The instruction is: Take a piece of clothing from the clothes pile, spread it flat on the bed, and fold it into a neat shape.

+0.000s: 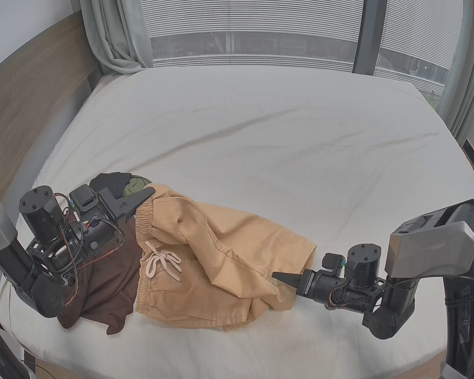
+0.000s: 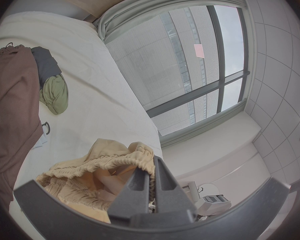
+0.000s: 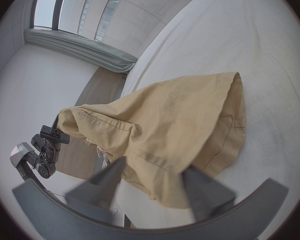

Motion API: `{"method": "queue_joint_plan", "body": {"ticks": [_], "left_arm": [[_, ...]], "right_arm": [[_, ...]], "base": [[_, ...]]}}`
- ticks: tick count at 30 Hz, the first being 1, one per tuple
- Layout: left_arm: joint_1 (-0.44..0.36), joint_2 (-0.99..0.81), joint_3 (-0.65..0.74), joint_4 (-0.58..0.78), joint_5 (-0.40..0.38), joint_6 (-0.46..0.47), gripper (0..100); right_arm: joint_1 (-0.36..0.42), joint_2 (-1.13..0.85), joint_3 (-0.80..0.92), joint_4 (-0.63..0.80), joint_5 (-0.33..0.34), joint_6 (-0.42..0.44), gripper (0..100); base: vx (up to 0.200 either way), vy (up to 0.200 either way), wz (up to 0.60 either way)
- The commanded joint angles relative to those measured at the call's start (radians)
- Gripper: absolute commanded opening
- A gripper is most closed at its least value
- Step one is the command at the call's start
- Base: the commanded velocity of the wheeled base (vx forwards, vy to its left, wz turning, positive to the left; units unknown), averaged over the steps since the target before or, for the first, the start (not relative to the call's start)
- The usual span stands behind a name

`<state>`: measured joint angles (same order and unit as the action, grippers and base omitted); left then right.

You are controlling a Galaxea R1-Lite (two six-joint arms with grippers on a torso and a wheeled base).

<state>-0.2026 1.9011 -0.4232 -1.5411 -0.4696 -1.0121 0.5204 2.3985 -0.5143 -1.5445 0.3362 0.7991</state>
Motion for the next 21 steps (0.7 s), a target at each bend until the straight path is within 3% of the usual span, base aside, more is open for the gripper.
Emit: {"method": "queue_joint_plan", "body": {"ticks": [1,9,16,21], "left_arm": [[0.000,0.001,0.000,-0.001,0.000,0.000,0],[-0.001,0.016,0.001,-0.001,0.000,0.004,0],[-0.001,0.035,0.003,-0.001,0.000,0.007,0],[-0.003,0.047,0.003,-0.002,0.000,0.009,0]], "right_arm": [[-0.007,0.005,0.003,0.000,0.001,0.000,0],[-0.088,-0.070,0.014,-0.002,0.006,0.022,0],[-0.186,-0.133,0.010,-0.003,0.061,0.071,0],[-0.211,-0.131,0.007,-0.005,0.090,0.098,0]], "base": [[0.000,0.000,0.00],[0.000,0.000,0.00],[0.000,0.000,0.00],[0.000,0.000,0.00]]}}
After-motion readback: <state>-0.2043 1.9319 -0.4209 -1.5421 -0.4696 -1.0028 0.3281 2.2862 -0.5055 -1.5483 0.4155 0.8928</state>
